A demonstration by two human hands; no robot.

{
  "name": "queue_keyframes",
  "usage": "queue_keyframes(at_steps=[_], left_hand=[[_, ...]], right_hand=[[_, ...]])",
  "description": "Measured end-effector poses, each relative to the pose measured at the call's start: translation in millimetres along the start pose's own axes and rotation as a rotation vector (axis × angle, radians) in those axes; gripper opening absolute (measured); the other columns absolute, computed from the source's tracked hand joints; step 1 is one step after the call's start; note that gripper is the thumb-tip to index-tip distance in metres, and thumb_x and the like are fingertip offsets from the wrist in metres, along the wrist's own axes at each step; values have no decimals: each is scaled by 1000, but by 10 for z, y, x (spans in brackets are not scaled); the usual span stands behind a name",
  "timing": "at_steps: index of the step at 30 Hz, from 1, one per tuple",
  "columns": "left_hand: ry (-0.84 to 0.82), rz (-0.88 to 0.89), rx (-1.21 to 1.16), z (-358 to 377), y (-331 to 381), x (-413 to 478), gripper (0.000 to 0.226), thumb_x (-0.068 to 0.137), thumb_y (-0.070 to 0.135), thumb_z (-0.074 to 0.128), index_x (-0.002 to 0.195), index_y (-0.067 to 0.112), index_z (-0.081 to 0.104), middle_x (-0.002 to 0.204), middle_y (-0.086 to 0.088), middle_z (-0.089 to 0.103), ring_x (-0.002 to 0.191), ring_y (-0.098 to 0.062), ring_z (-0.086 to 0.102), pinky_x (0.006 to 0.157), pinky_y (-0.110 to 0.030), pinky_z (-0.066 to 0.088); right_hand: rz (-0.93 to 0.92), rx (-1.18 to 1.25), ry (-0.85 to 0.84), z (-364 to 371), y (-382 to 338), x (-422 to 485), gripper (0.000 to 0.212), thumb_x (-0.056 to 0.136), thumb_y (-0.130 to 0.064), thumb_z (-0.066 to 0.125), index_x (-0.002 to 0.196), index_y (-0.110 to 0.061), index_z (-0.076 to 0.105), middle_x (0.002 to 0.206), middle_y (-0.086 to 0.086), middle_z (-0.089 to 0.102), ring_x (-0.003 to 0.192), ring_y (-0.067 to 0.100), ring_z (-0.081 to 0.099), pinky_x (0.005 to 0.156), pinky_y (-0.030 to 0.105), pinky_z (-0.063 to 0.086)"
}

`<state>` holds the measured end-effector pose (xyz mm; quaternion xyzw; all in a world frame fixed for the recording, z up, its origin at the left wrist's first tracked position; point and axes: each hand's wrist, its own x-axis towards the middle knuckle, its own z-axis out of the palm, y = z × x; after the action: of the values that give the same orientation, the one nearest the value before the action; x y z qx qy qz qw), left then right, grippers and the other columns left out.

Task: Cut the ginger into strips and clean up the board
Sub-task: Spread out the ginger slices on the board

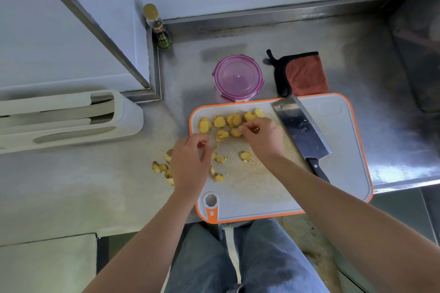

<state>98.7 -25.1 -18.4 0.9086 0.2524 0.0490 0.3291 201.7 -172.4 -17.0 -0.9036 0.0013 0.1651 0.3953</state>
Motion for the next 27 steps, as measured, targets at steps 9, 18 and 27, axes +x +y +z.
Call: queue_keyframes(at_steps=[9, 18, 27], left_hand=[[-95, 26, 120, -41, -148, -193, 28, 82, 25, 72, 110, 23, 69, 94, 4, 61, 94, -18, 52, 67, -31, 47], [-78, 0, 46, -67, -72, -153, 15, 78, 17, 76, 90, 20, 68, 85, 5, 62, 85, -16, 54, 65, -25, 39], [-80, -219, -214, -113, -112, -137, 13, 82, 13, 71, 85, 23, 64, 73, 16, 61, 69, -1, 56, 60, -9, 39]], right_hand=[[-346, -280, -211, -174, 240, -268, 11, 79, -18, 70, 88, -14, 66, 84, -4, 57, 68, 14, 53, 61, 30, 47], [-299, -207, -249, -135, 324, -343, 15, 76, -2, 72, 81, -14, 64, 83, -3, 56, 70, 14, 55, 65, 27, 48], [-8, 83, -353, 27, -13, -342, 10, 76, -13, 77, 77, -18, 69, 68, -1, 68, 62, 13, 64, 62, 26, 55]])
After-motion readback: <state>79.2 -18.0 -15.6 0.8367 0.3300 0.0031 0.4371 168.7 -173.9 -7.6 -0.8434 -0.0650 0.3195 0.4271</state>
